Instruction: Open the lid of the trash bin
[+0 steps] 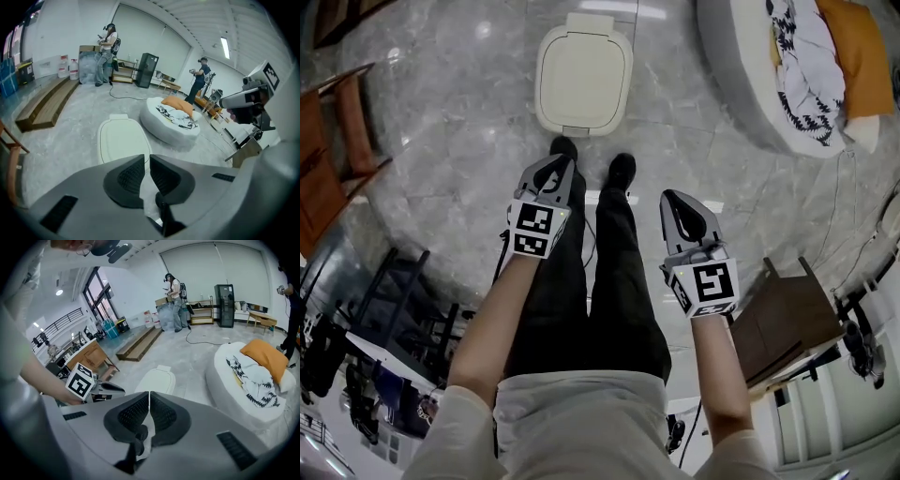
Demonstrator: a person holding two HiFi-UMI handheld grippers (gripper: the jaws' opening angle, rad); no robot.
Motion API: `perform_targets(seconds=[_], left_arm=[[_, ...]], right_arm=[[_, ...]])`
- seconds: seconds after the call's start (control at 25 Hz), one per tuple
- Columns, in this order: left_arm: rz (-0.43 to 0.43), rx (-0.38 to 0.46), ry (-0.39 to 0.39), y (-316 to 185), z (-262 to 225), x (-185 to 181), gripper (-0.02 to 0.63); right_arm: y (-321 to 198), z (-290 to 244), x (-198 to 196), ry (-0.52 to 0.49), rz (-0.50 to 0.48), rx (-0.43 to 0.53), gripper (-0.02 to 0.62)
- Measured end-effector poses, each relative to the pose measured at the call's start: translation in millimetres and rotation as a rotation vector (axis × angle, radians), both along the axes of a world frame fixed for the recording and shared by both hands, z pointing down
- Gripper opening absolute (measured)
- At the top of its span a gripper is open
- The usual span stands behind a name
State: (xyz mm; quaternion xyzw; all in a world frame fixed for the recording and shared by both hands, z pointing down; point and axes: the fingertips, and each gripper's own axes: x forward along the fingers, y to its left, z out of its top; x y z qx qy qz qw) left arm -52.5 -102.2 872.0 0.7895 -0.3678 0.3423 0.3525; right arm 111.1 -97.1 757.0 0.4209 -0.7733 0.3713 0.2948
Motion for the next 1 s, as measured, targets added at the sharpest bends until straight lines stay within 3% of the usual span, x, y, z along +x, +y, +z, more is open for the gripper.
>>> perform_targets(seconds=[0.32,0.4,0.44,1.0], left_arm=[[0.005,-0.042,-0.074,9,69,1,0.033],[0.010,-0.062,-0.098,13,82,0,0.108],[0.005,-0.073,-0.107,15,87,-1,0.112],[-0.055,-0.104,-0.201,5,132,1,0.112]], right_arm=[[13,45,-1,-0.013,0.006,-0.040,0.031],[16,52,-3,-0.020,0.001,-0.044,0.031],[16,55,-4,-0.023,-0.003,-0.044,0.031],[22,86,1,-0.032,0.038,-0.071,0.031]])
